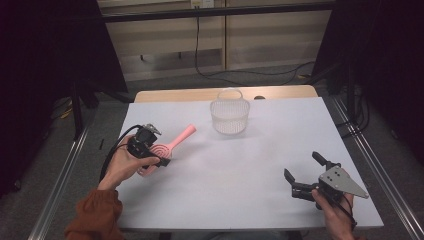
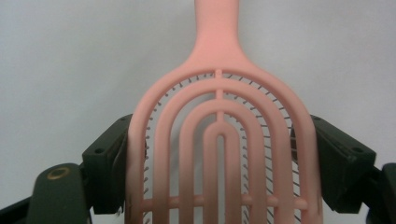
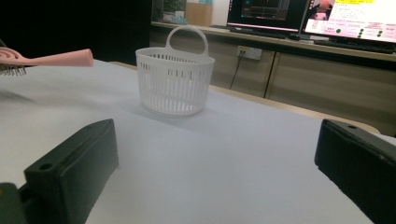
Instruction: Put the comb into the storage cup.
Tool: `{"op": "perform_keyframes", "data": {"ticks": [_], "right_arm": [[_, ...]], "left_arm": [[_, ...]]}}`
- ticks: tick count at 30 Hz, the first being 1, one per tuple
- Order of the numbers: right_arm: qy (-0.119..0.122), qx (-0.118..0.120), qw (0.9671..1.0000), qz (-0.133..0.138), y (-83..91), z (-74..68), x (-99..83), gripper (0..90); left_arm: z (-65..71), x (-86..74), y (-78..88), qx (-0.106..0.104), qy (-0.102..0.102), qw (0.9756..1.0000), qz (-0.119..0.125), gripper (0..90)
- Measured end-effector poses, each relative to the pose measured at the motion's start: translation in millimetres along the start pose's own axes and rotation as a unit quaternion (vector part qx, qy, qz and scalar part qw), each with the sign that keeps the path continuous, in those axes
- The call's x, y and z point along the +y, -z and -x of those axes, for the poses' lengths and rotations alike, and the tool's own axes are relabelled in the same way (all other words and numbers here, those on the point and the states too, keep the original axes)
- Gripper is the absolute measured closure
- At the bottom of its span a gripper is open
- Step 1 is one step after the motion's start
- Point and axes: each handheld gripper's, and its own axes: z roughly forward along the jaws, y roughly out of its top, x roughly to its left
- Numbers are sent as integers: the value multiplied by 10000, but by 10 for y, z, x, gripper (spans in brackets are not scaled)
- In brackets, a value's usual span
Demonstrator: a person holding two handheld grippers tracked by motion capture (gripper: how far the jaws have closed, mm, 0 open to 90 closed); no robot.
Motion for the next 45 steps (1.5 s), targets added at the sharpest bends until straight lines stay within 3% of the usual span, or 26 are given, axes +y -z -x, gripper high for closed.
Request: {"op": "perform_keyframes", "data": {"ticks": [9,16,17,21,22,23,26,27,28,29,30,31,33,34,35,37,38,41,43,44,45], "right_arm": [[217,321,9992,-13,-106,-136,55,0],[402,541,9977,-14,-175,-243,78,0],[473,618,9970,-31,-198,-281,83,0],[547,710,9960,-45,-232,-336,88,0],[608,730,9955,-52,-244,-353,90,0],[728,773,9943,-65,-268,-393,98,0],[831,830,9931,-78,-292,-437,110,0],[922,923,9914,-93,-321,-485,122,0],[922,923,9914,-93,-321,-485,122,0],[1063,985,9894,-97,-352,-538,136,0],[1063,985,9894,-97,-352,-538,136,0],[1172,1085,9871,-116,-381,-588,153,0],[1247,1107,9859,-116,-397,-611,161,0],[1302,1134,9849,-104,-414,-631,170,0],[1350,1157,9840,-99,-429,-651,179,0],[1573,1156,9807,-101,-476,-703,208,0],[1573,1156,9807,-101,-476,-703,208,0],[1828,1199,9757,-116,-546,-770,249,8],[1898,1196,9745,-101,-564,-783,265,9],[1970,1195,9731,-81,-579,-796,282,9],[2066,1188,9712,-31,-606,-821,316,9]], "left_arm": [[198,79,76,-138,-242,9995,150,198],[331,133,84,-179,-307,9990,282,198],[350,155,99,-199,-564,9981,161,198],[407,186,95,-260,-705,9970,162,198],[443,194,83,-291,-594,9974,285,198],[456,226,101,-290,-788,9963,200,198],[485,253,109,-329,-843,9957,211,198],[526,259,99,-312,-678,9966,358,198],[522,278,115,-323,-862,9955,234,198],[568,298,107,-326,-742,9960,364,198],[568,298,107,-326,-742,9960,364,198],[573,330,117,-385,-949,9944,253,198],[589,341,111,-376,-951,9944,275,198],[617,347,98,-391,-835,9950,373,197],[616,360,104,-393,-980,9941,268,198],[654,383,82,-392,-985,9940,282,198],[654,383,82,-392,-985,9940,282,197],[692,425,68,-465,-1042,9931,270,198],[703,438,66,-487,-1092,9925,243,198],[737,444,53,-471,-941,9938,362,197],[747,479,59,-533,-1158,9916,213,197]]}}
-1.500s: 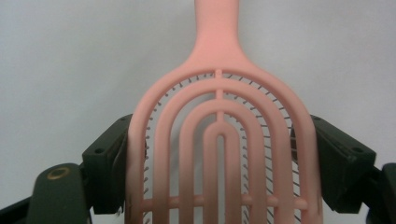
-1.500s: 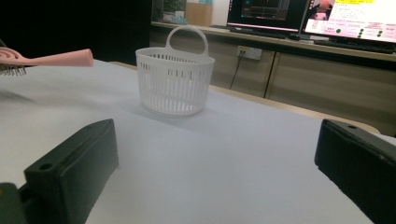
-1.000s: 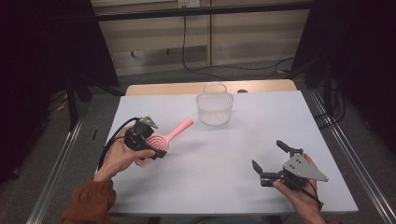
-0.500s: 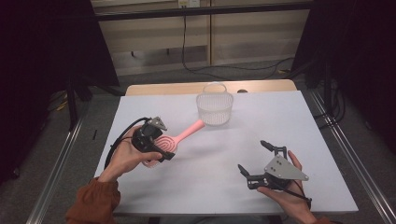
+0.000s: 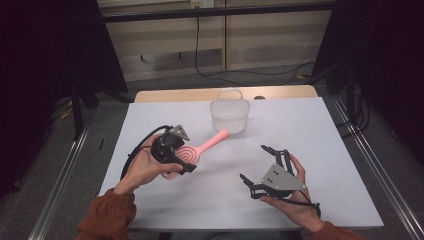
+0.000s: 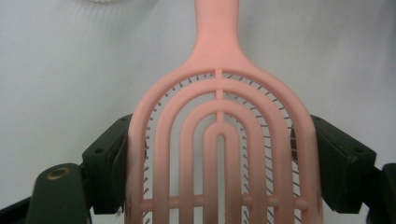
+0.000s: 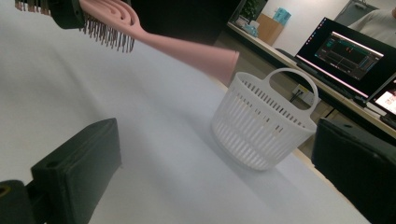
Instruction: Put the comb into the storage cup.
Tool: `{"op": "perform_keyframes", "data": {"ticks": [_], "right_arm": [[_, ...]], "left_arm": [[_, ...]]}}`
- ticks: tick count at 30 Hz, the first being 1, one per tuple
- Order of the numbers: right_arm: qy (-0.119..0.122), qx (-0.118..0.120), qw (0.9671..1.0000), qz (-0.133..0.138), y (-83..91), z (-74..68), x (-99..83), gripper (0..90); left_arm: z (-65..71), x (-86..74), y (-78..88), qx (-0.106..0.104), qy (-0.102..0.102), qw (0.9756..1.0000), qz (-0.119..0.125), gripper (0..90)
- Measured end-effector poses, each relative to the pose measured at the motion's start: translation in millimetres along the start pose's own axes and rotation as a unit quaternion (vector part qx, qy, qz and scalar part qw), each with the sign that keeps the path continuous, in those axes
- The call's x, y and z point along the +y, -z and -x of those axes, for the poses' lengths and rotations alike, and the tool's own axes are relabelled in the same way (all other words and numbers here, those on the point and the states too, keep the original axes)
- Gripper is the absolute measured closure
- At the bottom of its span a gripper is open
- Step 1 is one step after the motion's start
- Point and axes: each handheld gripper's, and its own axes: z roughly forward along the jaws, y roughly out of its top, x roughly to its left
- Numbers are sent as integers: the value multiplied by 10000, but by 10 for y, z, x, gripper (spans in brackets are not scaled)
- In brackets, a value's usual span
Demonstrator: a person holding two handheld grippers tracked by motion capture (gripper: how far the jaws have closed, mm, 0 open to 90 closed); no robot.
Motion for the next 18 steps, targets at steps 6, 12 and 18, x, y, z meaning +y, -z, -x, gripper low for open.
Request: {"op": "perform_keyframes", "data": {"ticks": [6,12,18], "right_arm": [[240,-21,9997,23,-83,-14,88,15],[460,-107,9989,-42,-154,-24,131,23],[937,-279,9952,-104,-226,-47,190,47]], "left_arm": [[84,90,-42,31,27,10000,90,197],[146,181,-81,-58,-154,9999,39,197],[219,257,-119,-102,-288,9995,-5,197]]}}
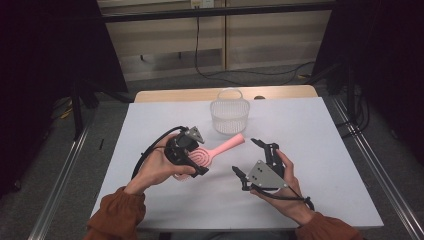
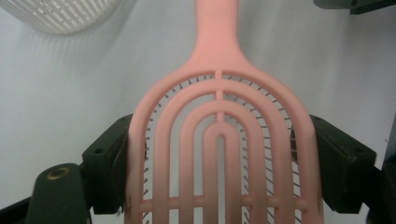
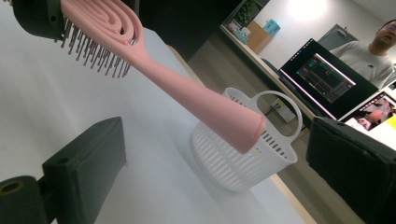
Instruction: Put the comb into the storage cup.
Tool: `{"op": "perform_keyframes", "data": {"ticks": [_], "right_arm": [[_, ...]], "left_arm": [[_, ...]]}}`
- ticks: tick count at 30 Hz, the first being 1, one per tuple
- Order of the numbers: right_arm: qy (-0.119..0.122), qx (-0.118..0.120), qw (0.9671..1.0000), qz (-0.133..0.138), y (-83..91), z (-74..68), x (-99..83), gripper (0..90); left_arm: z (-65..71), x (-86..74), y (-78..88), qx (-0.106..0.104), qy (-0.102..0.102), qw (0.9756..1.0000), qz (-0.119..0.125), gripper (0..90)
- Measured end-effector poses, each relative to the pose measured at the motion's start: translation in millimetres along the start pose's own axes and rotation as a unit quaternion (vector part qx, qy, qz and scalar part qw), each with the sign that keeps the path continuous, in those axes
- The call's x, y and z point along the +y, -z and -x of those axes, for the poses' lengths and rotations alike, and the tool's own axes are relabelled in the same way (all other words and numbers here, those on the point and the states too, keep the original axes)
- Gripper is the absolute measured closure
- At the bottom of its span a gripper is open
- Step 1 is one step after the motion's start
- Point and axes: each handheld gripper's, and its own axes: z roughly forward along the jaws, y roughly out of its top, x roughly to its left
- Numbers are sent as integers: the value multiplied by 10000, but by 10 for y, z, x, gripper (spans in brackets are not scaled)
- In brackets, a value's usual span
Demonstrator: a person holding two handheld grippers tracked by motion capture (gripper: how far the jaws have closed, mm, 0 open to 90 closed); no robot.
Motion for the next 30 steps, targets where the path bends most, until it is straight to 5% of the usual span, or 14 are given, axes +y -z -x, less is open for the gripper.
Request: {"op": "perform_keyframes", "data": {"ticks": [17,25,26,27,28,29,30], "right_arm": [[1016,-264,9941,-263,-151,-100,83,137],[1627,-275,9859,-280,-205,-183,131,225],[1811,-287,9825,-324,-214,-211,142,247],[1811,-287,9825,-324,-214,-211,142,247],[2039,-329,9779,-335,-226,-240,154,274],[2039,-329,9779,-335,-226,-240,154,274],[2235,-372,9733,-356,-232,-272,162,310]], "left_arm": [[94,109,-89,-91,-206,9997,-133,197],[133,155,-126,-109,-284,9994,-173,197],[142,159,-130,-96,-263,9995,-155,197],[144,166,-134,-107,-283,9994,-160,197],[154,179,-144,-106,-315,9993,-182,197],[154,179,-144,-106,-315,9993,-182,197],[158,184,-150,-126,-309,9993,-194,197]]}}
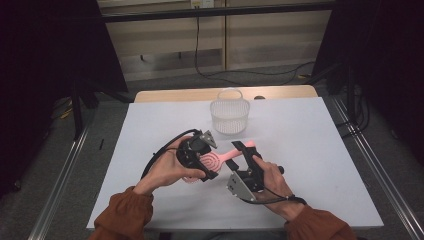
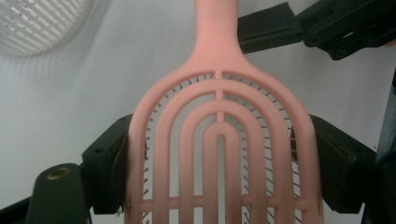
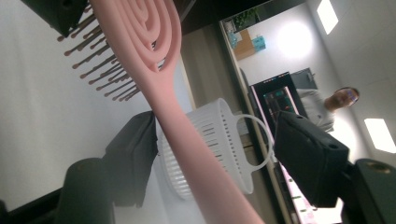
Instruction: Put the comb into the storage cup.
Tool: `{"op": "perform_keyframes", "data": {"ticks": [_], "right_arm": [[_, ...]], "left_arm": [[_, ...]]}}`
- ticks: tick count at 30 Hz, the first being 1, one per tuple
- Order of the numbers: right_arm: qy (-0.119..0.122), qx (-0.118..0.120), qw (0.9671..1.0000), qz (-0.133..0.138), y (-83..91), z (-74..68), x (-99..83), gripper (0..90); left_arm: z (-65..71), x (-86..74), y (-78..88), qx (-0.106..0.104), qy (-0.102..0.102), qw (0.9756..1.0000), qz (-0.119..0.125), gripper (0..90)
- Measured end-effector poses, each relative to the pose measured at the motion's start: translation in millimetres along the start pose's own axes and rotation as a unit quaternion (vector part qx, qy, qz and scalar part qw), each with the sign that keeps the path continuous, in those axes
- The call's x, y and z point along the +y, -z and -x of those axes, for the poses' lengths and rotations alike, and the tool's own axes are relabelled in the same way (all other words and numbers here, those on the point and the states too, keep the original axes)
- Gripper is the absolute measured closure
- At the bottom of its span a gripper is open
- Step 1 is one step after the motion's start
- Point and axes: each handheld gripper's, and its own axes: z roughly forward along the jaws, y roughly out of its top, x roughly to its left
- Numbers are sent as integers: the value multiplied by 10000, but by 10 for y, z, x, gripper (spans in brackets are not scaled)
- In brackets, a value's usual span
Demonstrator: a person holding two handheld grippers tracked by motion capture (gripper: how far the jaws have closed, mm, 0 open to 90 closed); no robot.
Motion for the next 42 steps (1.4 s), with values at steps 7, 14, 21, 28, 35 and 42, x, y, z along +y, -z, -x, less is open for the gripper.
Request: {"op": "perform_keyframes", "data": {"ticks": [7,14,21,28,35,42], "right_arm": [[378,-6,9992,-111,-3,-45,30,413],[684,43,9975,-173,-17,-95,44,549],[843,80,9962,-212,-29,-144,54,640],[938,114,9951,-284,-28,-191,69,720],[973,125,9948,-270,-35,-204,72,745],[1092,133,9935,-283,-37,-214,62,781]], "left_arm": [[18,26,-12,10,-11,10000,-8,197],[23,80,-39,11,-51,10000,-38,197],[29,105,-67,-12,-54,10000,-58,197],[27,114,-75,-23,-67,9999,-86,196],[29,116,-78,-14,-63,9999,-89,196],[14,121,-80,-77,-55,9999,-64,196]]}}
